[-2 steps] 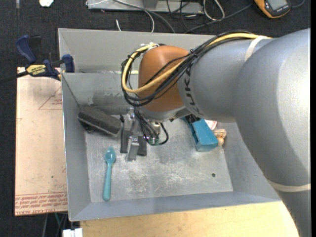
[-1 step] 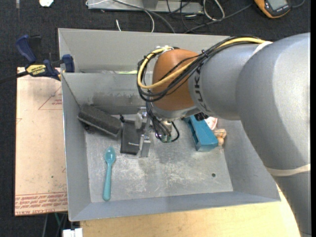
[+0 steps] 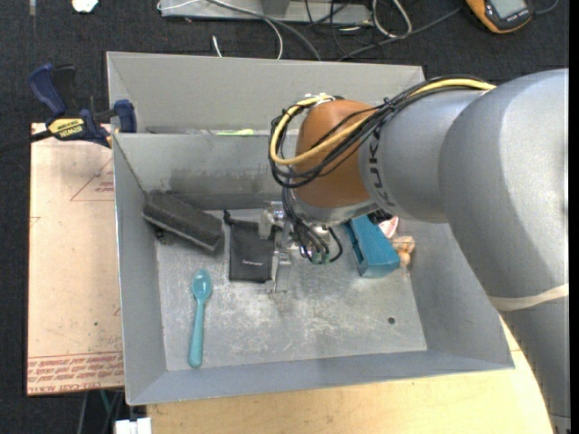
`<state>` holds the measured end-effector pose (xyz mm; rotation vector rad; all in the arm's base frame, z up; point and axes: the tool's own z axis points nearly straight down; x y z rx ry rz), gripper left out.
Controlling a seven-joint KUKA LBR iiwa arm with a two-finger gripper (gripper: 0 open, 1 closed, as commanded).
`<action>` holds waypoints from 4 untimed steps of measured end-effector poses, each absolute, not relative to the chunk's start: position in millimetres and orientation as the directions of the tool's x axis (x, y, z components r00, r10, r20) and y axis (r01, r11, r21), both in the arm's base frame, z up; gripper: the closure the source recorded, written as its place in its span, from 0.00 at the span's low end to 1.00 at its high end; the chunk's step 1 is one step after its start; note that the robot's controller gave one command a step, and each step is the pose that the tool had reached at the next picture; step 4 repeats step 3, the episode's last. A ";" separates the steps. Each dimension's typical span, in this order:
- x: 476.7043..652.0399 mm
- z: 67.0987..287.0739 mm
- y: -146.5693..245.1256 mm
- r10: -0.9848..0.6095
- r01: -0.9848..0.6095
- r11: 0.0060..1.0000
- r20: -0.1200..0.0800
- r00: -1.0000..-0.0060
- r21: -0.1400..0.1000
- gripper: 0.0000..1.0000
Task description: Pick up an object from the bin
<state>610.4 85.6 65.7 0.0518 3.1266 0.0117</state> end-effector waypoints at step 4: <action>578.4 71.4 99.4 -0.215 -0.216 0.976 -0.019 -0.976 0.004 1.00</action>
Offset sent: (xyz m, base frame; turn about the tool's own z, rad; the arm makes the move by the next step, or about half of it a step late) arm 0.0000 0.0000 0.0000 0.0000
